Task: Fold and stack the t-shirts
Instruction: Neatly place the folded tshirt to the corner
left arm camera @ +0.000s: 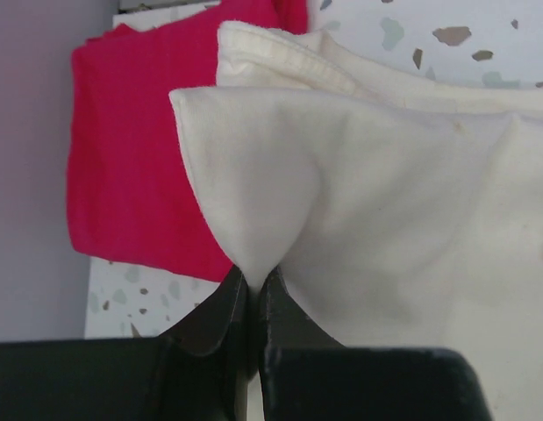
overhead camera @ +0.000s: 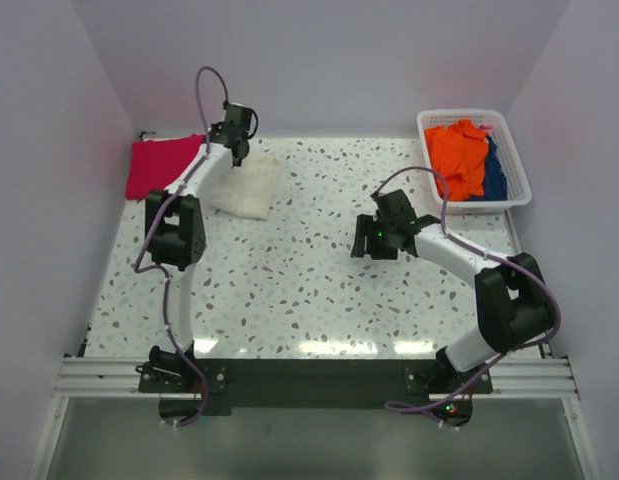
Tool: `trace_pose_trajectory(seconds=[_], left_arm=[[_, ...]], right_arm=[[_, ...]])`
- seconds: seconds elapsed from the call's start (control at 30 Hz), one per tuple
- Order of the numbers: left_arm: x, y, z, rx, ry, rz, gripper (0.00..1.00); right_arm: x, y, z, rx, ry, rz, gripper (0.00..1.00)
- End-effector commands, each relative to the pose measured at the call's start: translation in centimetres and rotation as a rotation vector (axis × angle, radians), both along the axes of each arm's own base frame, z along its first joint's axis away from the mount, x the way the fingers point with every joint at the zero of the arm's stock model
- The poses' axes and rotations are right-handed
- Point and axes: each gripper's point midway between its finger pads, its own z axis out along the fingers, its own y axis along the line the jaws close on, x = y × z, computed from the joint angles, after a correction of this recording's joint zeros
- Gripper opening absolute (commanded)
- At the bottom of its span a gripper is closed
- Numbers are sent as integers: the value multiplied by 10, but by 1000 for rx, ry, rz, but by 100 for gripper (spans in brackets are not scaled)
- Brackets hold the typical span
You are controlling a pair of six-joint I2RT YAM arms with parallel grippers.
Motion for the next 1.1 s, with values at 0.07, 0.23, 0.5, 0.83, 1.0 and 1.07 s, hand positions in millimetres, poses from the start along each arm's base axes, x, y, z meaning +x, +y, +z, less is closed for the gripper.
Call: trace_pose_trajectory(seconds=[0.07, 0.23, 0.5, 0.83, 1.0, 1.07], left_arm=[[31, 42, 61, 141, -125, 26, 0], [47, 61, 84, 170, -169, 26, 0], [58, 77, 118, 233, -241, 19, 0], [60, 79, 148, 215, -300, -18, 0], [59, 81, 157, 201, -316, -33, 0], [58, 78, 162, 187, -327, -44, 0]], right_arm=[[-5, -4, 11, -19, -28, 8, 62], [-3, -3, 12, -24, -22, 12, 62], [3, 1, 15, -35, -24, 16, 62], [4, 10, 18, -44, -29, 20, 62], [4, 12, 20, -49, -32, 21, 62], [5, 12, 21, -50, -36, 21, 62]])
